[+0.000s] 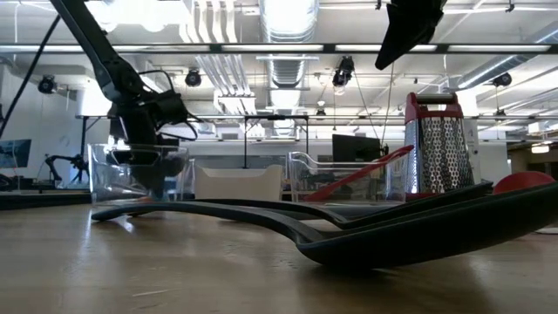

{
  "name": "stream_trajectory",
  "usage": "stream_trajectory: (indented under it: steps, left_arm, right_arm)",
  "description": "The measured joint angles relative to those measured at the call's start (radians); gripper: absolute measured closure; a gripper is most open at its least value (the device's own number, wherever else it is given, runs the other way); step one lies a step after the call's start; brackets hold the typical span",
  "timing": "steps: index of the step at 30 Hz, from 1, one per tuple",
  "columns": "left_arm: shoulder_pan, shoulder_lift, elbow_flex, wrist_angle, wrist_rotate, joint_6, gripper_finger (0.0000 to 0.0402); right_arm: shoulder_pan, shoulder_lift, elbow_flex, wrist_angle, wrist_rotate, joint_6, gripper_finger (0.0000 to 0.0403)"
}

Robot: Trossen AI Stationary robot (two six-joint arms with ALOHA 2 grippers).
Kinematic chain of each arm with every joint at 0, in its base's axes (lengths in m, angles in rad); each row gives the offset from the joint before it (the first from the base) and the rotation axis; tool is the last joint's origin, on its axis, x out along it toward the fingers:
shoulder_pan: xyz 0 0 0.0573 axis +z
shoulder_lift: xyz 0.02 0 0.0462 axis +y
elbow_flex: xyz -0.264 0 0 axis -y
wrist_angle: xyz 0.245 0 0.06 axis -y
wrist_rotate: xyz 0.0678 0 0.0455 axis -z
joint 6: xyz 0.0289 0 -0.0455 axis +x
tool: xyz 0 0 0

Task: Pick & Place Kitchen Items
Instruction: Put the blue spatula into the left transparent bin, then put the red serving spoon into the right transparent bin

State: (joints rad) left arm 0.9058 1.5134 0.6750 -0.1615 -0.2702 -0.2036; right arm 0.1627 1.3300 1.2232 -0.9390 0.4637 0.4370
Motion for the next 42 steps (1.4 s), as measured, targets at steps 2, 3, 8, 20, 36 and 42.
stream_trajectory:
  steps: [2, 3, 8, 20, 36, 42]
  left_arm:
    - [0.0, 0.004, 0.0, 0.003, -0.005, 0.001, 0.0363]
    - [0.0, 0.004, 0.0, 0.004, -0.006, 0.002, 0.0363]
    - [0.0, -0.003, -0.001, 0.006, 0.002, 0.01, 0.0363]
    - [0.0, -0.077, 0.017, -0.023, 0.028, 0.097, 0.0227]
    - [-0.011, -0.386, 0.27, -0.243, 0.194, 0.088, 0.0219]
    - [-0.07, -0.508, 0.288, -0.192, 0.462, 0.066, 0.0219]
  right_arm:
    - [0.0, 0.0, 0.0, 0.0, 0.0, 0.0, 0.0364]
    - [0.0, 0.0, 0.0, 0.0, 0.0, -0.001, 0.0364]
    - [0.0, 0.0, 0.0, -0.001, 0.0, -0.001, 0.0364]
    - [0.0, 0.0, 0.0, -0.003, 0.0, 0.0, 0.0364]
    - [0.0, 0.0, 0.0, -0.003, 0.0, 0.0, 0.0364]
    - [0.001, 0.0, 0.0, -0.027, -0.044, 0.074, 0.0364]
